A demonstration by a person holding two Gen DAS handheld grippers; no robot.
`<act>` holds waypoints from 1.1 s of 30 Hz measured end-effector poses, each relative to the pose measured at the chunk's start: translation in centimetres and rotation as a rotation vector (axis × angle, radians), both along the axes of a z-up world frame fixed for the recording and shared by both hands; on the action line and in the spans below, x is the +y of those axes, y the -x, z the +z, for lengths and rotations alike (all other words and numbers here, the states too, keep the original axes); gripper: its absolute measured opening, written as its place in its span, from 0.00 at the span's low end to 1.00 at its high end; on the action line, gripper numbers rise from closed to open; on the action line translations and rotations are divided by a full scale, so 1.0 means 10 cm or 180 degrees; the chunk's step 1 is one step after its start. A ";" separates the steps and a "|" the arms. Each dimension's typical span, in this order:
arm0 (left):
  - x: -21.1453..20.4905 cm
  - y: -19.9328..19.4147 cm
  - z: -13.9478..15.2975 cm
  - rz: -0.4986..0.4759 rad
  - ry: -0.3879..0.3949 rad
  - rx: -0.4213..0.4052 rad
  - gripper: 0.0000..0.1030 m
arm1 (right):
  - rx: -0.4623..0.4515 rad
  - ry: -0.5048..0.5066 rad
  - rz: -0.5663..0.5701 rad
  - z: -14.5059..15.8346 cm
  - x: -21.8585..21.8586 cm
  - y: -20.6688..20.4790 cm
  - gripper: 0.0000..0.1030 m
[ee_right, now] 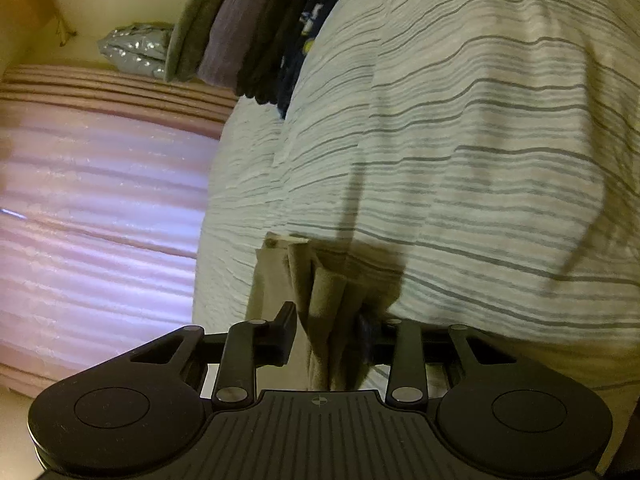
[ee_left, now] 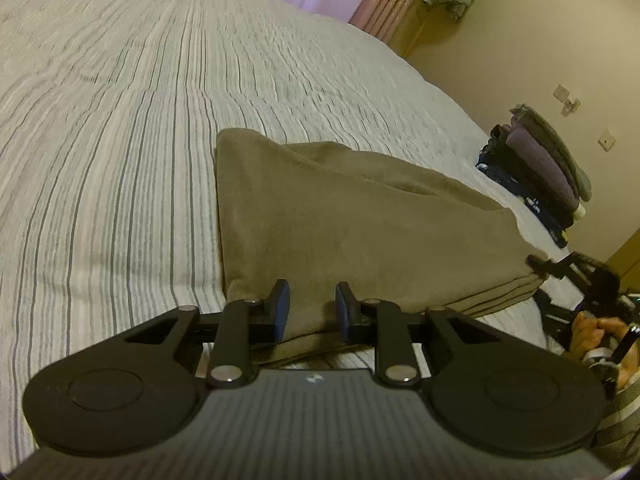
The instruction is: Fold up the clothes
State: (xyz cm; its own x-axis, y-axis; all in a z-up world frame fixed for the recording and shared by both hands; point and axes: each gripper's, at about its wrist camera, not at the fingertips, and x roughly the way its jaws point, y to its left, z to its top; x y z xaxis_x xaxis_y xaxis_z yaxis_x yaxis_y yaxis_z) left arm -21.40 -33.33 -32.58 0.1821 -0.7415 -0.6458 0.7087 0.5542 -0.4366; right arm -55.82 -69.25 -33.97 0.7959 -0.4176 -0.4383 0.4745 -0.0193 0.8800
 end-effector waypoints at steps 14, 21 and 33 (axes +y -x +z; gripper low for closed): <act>0.47 -0.35 0.08 0.0497 0.0049 0.0432 0.20 | 0.2071 0.3153 0.1061 1.01 1.22 -1.09 0.17; 0.75 -0.51 -0.09 0.0685 0.0118 0.0707 0.20 | 0.2706 0.4998 0.2392 0.46 2.61 -1.71 0.17; 0.97 -0.66 -0.19 0.0715 0.0242 0.0850 0.22 | 0.2406 0.5273 0.2225 0.61 3.02 -1.82 0.17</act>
